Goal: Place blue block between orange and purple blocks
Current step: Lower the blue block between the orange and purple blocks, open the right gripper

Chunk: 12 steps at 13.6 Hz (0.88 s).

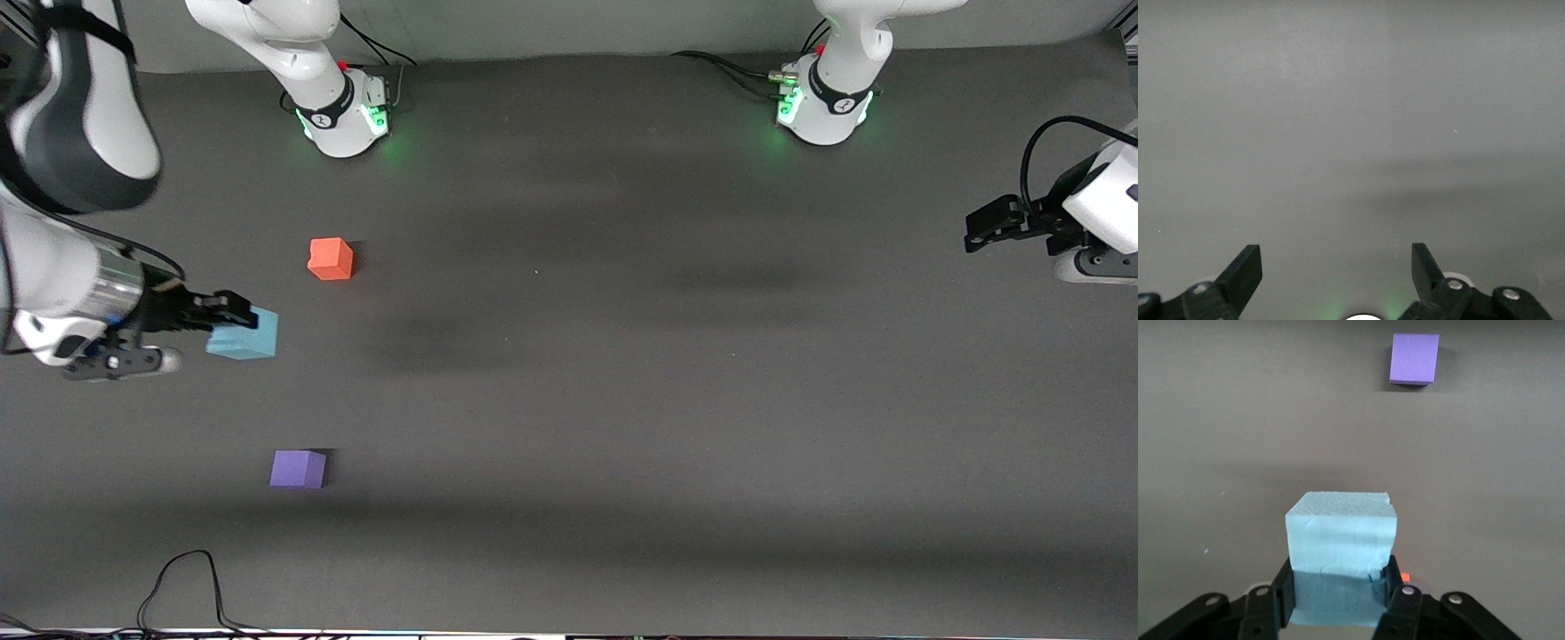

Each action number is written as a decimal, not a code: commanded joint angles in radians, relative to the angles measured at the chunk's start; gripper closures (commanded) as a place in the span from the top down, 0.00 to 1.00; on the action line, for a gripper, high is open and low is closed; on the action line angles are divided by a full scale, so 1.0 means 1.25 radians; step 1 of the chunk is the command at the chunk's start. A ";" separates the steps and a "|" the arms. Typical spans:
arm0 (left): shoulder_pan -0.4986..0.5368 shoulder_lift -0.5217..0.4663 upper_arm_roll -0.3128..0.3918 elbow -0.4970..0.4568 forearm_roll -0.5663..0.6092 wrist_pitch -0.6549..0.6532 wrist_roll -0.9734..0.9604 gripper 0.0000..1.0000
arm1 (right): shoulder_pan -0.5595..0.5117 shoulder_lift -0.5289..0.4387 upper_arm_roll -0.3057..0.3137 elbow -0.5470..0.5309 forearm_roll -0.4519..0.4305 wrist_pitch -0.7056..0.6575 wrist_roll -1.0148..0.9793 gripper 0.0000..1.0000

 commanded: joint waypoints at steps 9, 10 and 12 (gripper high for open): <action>-0.006 0.007 0.003 0.013 -0.005 -0.012 -0.009 1.00 | 0.000 0.181 -0.033 -0.267 -0.086 0.492 -0.010 0.49; -0.006 0.007 0.003 0.013 -0.005 -0.012 -0.009 1.00 | 0.000 0.181 -0.035 -0.288 -0.089 0.512 -0.010 0.49; -0.006 0.007 0.003 0.013 -0.005 -0.012 -0.009 1.00 | -0.002 0.180 -0.037 -0.314 -0.090 0.527 -0.010 0.49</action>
